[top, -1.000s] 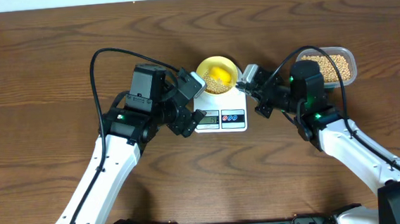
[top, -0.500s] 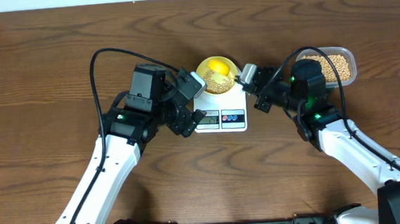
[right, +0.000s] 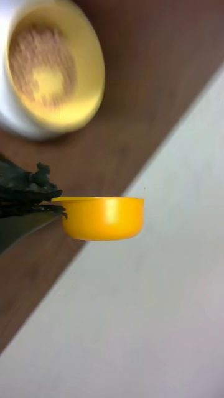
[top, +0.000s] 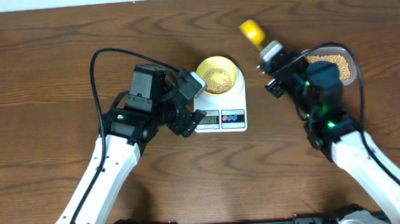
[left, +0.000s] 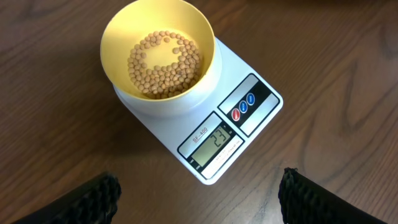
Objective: Scoop item into bowl and weigh 50g on scale
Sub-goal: 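Carry the empty scoop right back to the soybean tub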
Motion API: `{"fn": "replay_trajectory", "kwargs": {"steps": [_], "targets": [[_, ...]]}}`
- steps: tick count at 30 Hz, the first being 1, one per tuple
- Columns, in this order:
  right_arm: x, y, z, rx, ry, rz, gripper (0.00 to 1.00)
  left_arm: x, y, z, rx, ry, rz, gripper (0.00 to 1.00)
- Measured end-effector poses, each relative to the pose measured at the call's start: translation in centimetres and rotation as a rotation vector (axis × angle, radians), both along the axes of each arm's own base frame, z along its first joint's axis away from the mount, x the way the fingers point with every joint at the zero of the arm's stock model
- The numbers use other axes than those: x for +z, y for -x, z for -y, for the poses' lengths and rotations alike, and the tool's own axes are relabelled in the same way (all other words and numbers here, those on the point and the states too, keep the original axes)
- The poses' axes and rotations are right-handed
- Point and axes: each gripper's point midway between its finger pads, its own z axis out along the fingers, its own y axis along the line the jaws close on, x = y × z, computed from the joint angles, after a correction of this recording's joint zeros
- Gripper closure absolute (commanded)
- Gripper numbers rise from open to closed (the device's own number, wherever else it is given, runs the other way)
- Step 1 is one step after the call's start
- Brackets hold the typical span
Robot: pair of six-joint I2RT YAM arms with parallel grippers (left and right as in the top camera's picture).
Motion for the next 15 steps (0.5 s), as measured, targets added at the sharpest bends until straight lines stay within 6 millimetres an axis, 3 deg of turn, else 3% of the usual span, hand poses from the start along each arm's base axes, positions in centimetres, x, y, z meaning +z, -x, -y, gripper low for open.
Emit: {"fn": "replay_trajectory", "kwargs": {"steps": [4,15], "targets": [[1.5,0.2,3.4,-0.179,0.031,0.023,0.99,0.0,0.0,0.0,0.0,0.0,0.0,0.16],[-0.4,1.4,13.1,-0.552,0.138,-0.088,0.99,0.0,0.0,0.0,0.0,0.0,0.001,0.16]]}}
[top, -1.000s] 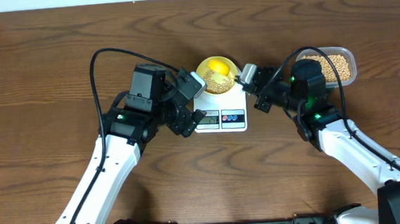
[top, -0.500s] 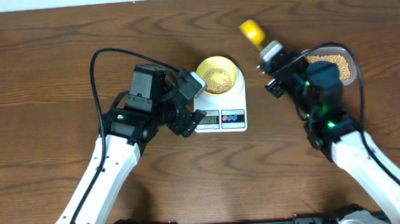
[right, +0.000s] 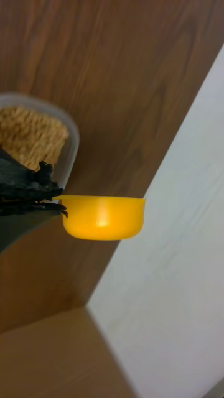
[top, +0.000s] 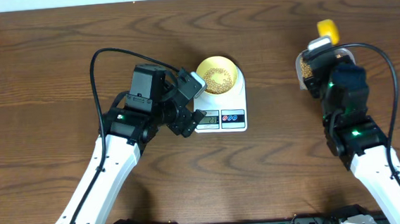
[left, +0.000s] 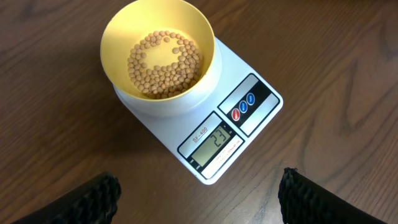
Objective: Scoop item into bowl and weigh 50g on scale
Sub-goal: 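Carry the empty scoop right back to the soybean tub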
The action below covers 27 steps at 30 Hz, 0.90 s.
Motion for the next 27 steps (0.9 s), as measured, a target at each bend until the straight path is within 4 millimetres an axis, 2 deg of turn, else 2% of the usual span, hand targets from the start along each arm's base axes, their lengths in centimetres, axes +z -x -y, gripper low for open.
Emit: {"fn": "replay_trajectory", "kwargs": {"steps": [5,11,16,23,27], "targets": [[-0.1,0.2,3.3,-0.122,-0.033,0.003,0.99,0.0,0.0,0.0,0.0,0.0,-0.001,0.16],[-1.8,1.3,6.6,-0.24,-0.053,-0.062,0.99,0.0,0.0,0.0,0.0,0.0,0.0,0.16],[-2.4,2.3,9.5,-0.362,-0.081,-0.075,0.99,0.0,0.0,0.0,0.0,0.0,0.0,0.16],[-3.3,3.6,12.1,-0.465,-0.106,-0.105,0.99,0.0,0.0,0.0,0.001,0.0,0.0,0.16],[-4.1,4.2,12.9,-0.51,-0.141,-0.125,0.99,0.0,0.0,0.0,0.001,0.0,0.0,0.16]]}}
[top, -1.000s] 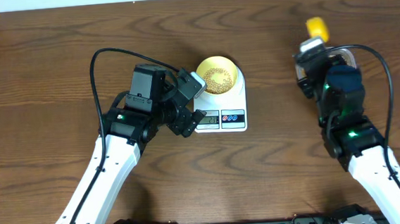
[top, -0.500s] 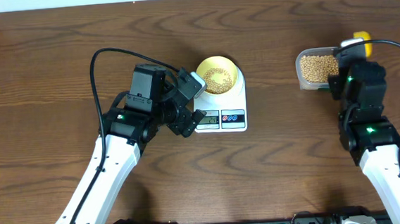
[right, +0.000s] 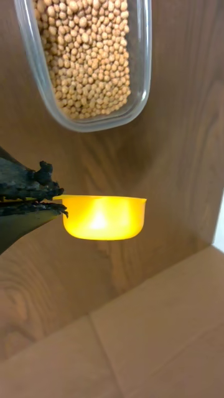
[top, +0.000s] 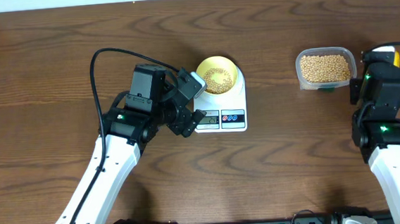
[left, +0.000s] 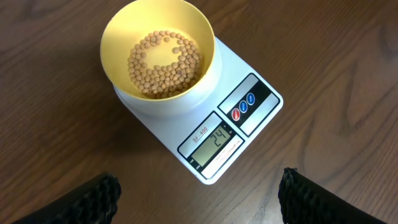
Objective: Scoop item into bowl and weigh 50g on scale
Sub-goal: 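Carry the empty scoop right back to the soybean tub, then dip the scoop into the soybeans in the tub with the right gripper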
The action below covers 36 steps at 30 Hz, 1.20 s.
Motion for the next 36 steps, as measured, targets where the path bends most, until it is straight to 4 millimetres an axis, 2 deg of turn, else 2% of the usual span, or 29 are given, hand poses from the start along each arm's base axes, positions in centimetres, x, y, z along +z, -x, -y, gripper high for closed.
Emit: {"fn": "replay_trajectory", "kwargs": {"steps": [3,14,27,30,33,36], "targets": [[-0.7,-0.2,-0.1,-0.003,-0.039,-0.002,0.99,0.0,0.0,0.0,0.0,0.0,0.0,0.16],[-3.9,-2.0,-2.7,0.109,-0.188,-0.036,0.99,0.0,0.0,0.0,-0.001,0.0,0.0,0.16],[-2.9,-3.1,-3.7,0.157,-0.228,0.028,0.99,0.0,0.0,0.0,-0.001,0.0,0.0,0.16],[-2.9,-3.4,-4.5,0.198,-0.254,0.033,0.99,0.0,0.0,0.0,0.0,0.0,0.0,0.16],[-3.3,-3.7,-5.4,0.243,-0.287,0.025,0.99,0.0,0.0,0.0,0.0,0.0,0.0,0.16],[-4.7,-3.9,-5.9,0.261,-0.313,-0.011,0.99,0.0,0.0,0.0,0.0,0.0,0.0,0.16]]}}
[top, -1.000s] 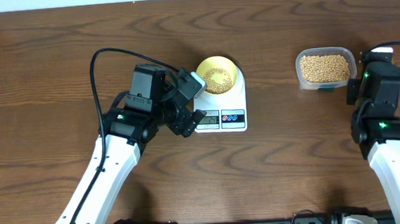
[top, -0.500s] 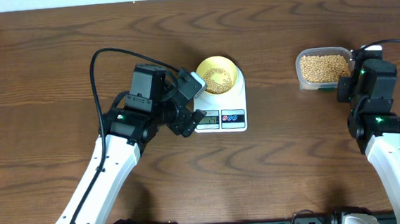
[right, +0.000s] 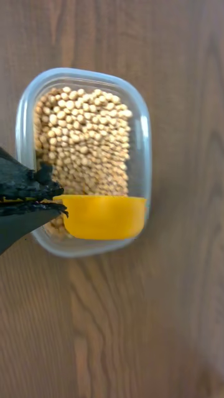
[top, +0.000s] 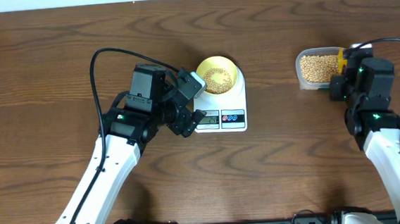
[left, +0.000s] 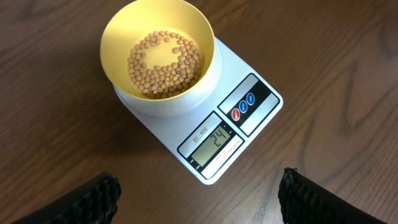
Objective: Scoop item into bowl and weigh 50g on scale
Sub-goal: 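Dip the scoop into the soybeans in the tub with the right gripper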
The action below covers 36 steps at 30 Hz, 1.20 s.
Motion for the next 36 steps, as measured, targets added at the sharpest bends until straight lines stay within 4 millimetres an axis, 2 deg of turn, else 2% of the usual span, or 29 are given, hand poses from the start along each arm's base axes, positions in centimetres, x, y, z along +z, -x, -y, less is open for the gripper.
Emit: {"fn": "replay_trajectory", "kwargs": {"steps": [4,14,36], "targets": [[-1.9,-0.4,-0.3,0.016,-0.017,-0.044,0.99,0.0,0.0,0.0,0.0,0.0,0.0,0.16],[-3.4,-1.1,-0.5,0.016,-0.046,-0.058,0.99,0.0,0.0,0.0,0.0,0.0,0.0,0.16],[-3.9,-1.2,-3.1,0.06,-0.225,-0.062,0.99,0.0,0.0,0.0,0.0,0.0,0.0,0.16]]}}
